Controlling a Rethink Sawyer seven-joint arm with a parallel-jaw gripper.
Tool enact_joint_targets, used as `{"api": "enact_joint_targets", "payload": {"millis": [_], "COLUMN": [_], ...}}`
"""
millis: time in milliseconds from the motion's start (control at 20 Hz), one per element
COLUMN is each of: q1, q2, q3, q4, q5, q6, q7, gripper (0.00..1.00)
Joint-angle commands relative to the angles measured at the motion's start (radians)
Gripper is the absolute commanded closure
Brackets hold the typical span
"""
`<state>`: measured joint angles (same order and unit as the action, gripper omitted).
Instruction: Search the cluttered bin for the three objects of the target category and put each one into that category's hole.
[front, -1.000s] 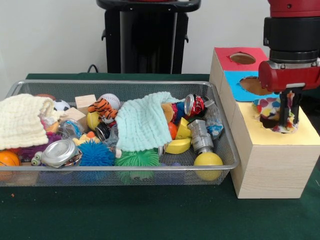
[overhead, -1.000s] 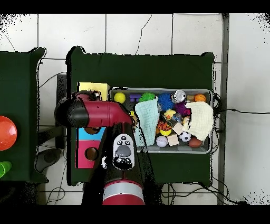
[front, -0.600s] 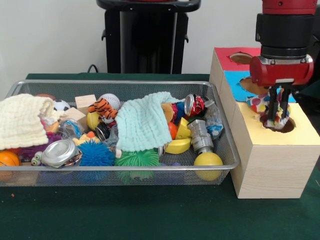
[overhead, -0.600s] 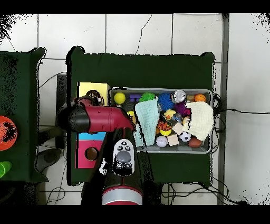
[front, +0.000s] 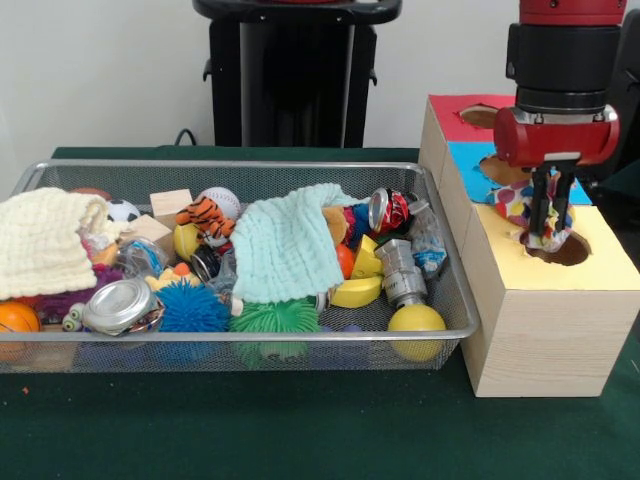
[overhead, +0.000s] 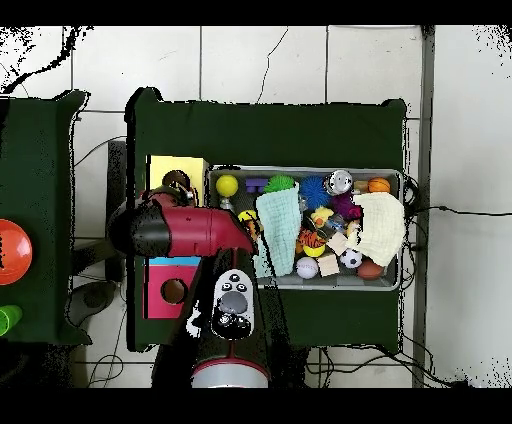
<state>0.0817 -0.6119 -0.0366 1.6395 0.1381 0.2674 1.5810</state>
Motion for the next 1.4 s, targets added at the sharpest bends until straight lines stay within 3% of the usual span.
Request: {"api": "enact_joint_targets", "payload": {"millis": [50,850,900,1400], "q1": [0.013,0.026,0.028,0.027], "q2": [0.040,0.057,0.058,0.066], "q3": [0.004,-0.008,-0.010,-0.010], "q4": [0.090,0.021,0.020,-0.011], "q5": [0.034,0.071,0.073,0.080], "q6": [0.014,0.083,0.082,0.086], "q7": [0.246,0.217,0.215,0.209], "gripper": [1.00,1.00,0.00,0.00]}}
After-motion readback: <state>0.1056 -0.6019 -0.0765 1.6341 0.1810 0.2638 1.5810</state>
